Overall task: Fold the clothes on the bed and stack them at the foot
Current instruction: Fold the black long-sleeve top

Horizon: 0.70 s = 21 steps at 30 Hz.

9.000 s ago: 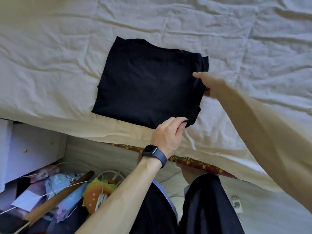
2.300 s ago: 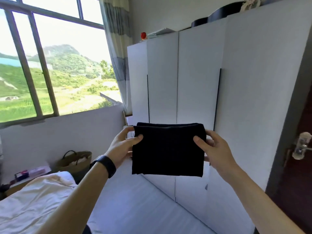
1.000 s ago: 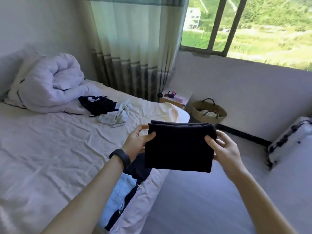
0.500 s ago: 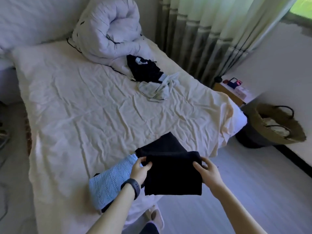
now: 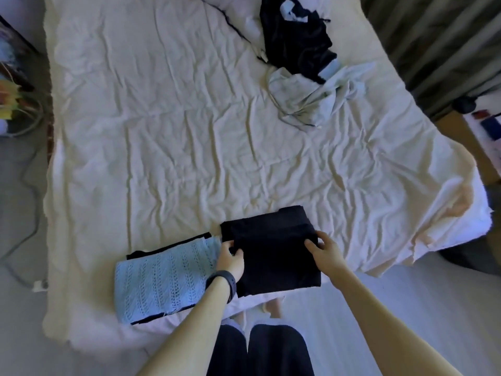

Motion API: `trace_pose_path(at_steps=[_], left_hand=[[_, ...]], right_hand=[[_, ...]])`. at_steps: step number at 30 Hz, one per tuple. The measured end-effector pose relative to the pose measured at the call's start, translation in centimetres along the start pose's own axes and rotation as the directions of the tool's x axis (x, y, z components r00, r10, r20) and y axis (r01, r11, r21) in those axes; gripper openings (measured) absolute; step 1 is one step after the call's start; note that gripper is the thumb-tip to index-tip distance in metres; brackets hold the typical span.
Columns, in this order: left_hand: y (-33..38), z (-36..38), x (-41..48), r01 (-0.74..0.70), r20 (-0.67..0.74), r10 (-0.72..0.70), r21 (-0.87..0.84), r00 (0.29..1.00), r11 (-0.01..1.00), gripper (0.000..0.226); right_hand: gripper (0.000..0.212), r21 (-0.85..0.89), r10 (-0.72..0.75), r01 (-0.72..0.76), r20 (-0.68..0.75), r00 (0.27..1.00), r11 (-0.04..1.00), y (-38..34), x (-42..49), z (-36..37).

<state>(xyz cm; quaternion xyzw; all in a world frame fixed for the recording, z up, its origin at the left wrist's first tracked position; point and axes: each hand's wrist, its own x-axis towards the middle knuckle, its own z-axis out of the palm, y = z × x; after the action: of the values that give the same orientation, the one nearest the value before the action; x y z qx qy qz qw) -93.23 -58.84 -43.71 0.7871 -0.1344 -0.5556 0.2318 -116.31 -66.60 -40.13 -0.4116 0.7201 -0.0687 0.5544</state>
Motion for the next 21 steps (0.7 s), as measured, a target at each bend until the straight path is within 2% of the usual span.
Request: trace_pose_path(at_steps=[5,8,10,11,12,13,14,15,16,17,18,21], left_hand=[[0.4,3.1,3.2,0.061,-0.102,-0.065,-0.048,0.993,0.997,0.037],[0.4,4.2,5.0,0.086,-0.196,-0.086,-0.008,0.977,0.996,0.040],[0.6,5.0,5.2,0.049,-0.251,-0.036,0.047,0.967,0.998,0.048],[0.6,5.5,5.0,-0.021,-0.313,0.059,0.123,0.948,0.992,0.053],[0.5,6.1,4.5,-0.112,-0.377,0.216,0.280,0.901,0.954,0.058],[0.3,6.8,4.1,-0.198,-0.384,0.406,0.477,0.829,0.856,0.060],[0.0,7.6,3.7,-0.287,-0.302,0.577,0.640,0.759,0.713,0.062],[-0.5,8.5,3.6,-0.363,-0.164,0.682,0.746,0.713,0.559,0.063],[-1.1,9.4,3.7,-0.405,-0.036,0.707,0.798,0.707,0.446,0.066],[-2.0,10.0,4.2,-0.412,0.043,0.679,0.822,0.733,0.393,0.069],[-2.8,10.4,4.9,-0.387,0.069,0.630,0.838,0.774,0.384,0.071],[-4.7,10.6,7.8,-0.301,0.039,0.556,0.871,0.830,0.388,0.077]], right_hand=[[0.046,-0.126,-0.004,0.007,0.030,1.000,0.992,-0.1,6.5,0.3],[0.048,-0.165,-0.006,0.019,0.083,0.996,0.986,0.2,9.5,0.7],[0.051,-0.268,-0.018,0.036,0.072,0.997,0.963,0.7,10.7,0.9],[0.055,-0.345,-0.058,0.063,0.025,0.998,0.937,1.0,10.8,1.1],[0.059,-0.424,-0.140,0.108,-0.044,0.989,0.899,1.5,10.6,1.3],[0.061,-0.497,-0.281,0.194,-0.105,0.954,0.846,2.0,10.1,1.7],[0.061,-0.570,-0.453,0.314,-0.116,0.884,0.759,2.6,9.6,2.1],[0.061,-0.640,-0.608,0.431,-0.072,0.790,0.636,3.3,9.3,2.7],[0.060,-0.692,-0.714,0.524,0.017,0.699,0.497,4.0,9.3,3.2],[0.060,-0.724,-0.757,0.579,0.122,0.642,0.374,4.8,9.7,3.7],[0.060,-0.745,-0.755,0.597,0.198,0.625,0.299,5.7,10.4,4.1],[0.062,-0.786,-0.719,0.568,0.246,0.650,0.244,8.0,14.1,4.2]])
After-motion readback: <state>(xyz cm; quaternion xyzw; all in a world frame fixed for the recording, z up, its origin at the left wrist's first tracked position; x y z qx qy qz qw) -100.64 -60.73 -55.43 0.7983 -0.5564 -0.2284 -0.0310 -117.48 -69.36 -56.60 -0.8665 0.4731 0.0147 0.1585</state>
